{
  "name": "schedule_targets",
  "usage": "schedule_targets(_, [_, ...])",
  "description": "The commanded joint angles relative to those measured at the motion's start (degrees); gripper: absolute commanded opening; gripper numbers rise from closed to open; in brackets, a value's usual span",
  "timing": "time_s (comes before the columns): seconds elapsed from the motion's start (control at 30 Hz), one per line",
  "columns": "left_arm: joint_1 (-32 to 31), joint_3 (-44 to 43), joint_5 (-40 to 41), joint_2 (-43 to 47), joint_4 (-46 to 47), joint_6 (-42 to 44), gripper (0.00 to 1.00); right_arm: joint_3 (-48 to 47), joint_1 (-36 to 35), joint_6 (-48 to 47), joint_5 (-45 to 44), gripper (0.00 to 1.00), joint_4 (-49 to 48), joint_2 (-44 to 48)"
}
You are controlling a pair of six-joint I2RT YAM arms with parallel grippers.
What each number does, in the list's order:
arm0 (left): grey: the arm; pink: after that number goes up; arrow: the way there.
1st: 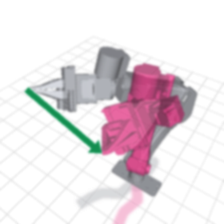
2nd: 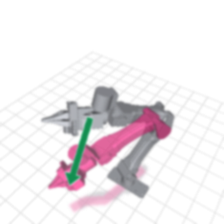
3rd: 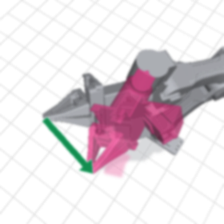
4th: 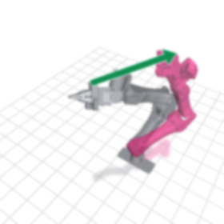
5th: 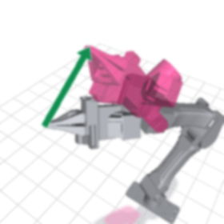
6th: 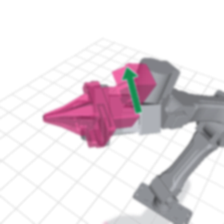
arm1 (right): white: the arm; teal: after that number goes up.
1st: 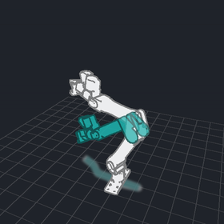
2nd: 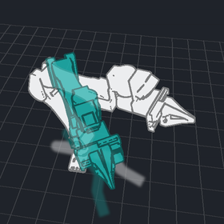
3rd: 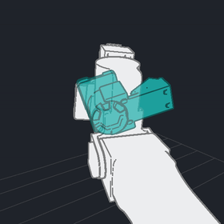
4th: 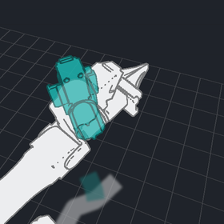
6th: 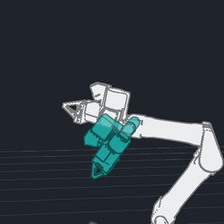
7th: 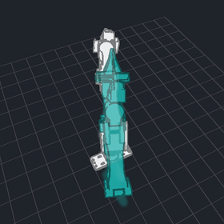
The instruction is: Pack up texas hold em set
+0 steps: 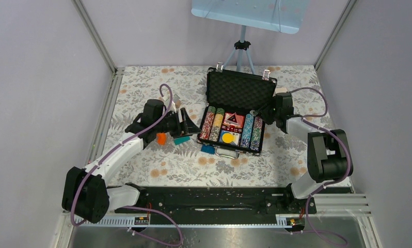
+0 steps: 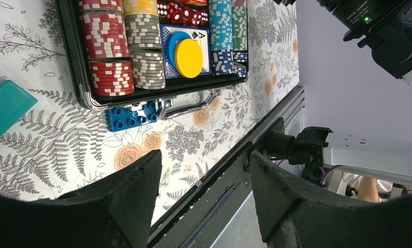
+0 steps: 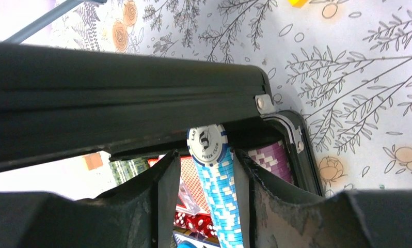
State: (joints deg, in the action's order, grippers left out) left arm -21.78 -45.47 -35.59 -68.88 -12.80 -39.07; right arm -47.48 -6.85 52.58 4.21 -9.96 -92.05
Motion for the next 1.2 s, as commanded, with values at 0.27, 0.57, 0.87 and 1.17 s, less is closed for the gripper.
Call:
schedule_targets(0.27, [0.3,0.2,-1.9,-0.7,3.4,-0.3,0.63,2.5,0.1,4.0,2.1,0.50,2.2,3.5])
schedule_targets(0.57, [0.3,0.1,-2.4,-0.7,3.1,0.0,0.63,4.5,0.1,9.1,3.0,0.52,-3.1,0.8])
schedule_targets(0.87, [0.3,0.5,-2.6,-0.9,3.1,0.1,0.63,5.1,0.0,12.0,2.8,0.52,-4.4,-0.3])
schedule_targets(1.17, [0.2,0.5,-2.8,-1.2,3.3,0.1,0.63,3.3,0.0,12.7,0.7,0.52,-2.8,-2.5])
